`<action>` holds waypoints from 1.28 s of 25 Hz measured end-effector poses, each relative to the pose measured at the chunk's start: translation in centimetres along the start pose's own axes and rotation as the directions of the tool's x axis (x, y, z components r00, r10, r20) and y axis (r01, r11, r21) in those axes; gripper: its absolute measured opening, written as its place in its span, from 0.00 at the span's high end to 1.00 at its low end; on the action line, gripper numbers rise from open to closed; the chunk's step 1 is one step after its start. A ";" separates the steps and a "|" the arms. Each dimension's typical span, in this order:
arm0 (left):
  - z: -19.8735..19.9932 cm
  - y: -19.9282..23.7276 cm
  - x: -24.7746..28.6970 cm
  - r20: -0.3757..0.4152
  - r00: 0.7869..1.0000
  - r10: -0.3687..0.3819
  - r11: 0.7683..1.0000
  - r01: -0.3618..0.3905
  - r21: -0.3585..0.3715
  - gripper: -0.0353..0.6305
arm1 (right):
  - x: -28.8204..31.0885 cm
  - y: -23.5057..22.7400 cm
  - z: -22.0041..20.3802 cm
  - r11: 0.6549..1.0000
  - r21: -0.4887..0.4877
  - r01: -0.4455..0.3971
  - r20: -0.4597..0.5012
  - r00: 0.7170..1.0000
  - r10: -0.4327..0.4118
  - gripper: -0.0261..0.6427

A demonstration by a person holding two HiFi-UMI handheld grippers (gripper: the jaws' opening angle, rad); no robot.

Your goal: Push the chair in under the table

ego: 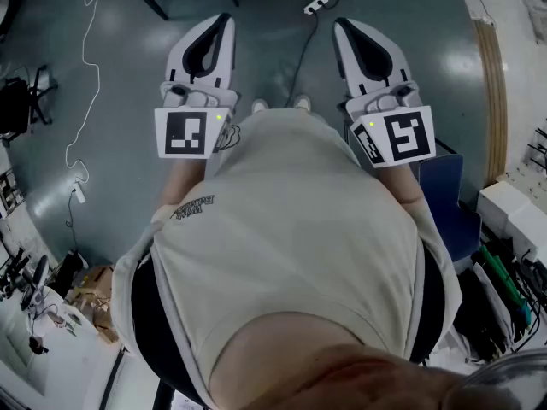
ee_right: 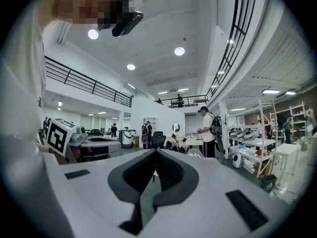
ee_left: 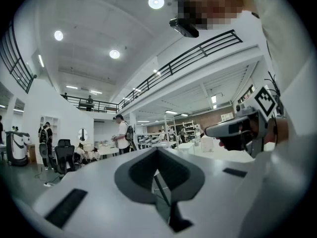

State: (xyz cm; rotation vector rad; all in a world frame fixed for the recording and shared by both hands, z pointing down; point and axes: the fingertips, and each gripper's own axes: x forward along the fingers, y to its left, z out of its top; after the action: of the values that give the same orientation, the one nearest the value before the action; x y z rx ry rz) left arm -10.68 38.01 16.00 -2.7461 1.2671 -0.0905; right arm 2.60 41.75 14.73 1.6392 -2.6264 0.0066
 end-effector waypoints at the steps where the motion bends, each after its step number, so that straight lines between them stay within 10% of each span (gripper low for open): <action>1: -0.1 0.2 -0.1 0.000 1.000 0.011 1.000 -0.011 0.013 0.93 | 0.0 0.1 0.1 1.000 0.000 0.000 0.002 1.000 0.000 0.95; 32: -1.2 -4.6 1.3 -0.045 0.997 0.069 0.997 -0.070 -0.015 0.93 | -1.2 -2.9 -0.6 0.999 0.000 -0.053 0.050 0.997 0.053 0.95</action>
State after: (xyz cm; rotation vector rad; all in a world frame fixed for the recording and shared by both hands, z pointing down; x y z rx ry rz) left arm -6.50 39.88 17.82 -2.7251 1.3799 -0.1360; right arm 5.72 41.60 15.21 1.5897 -2.7069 -0.0317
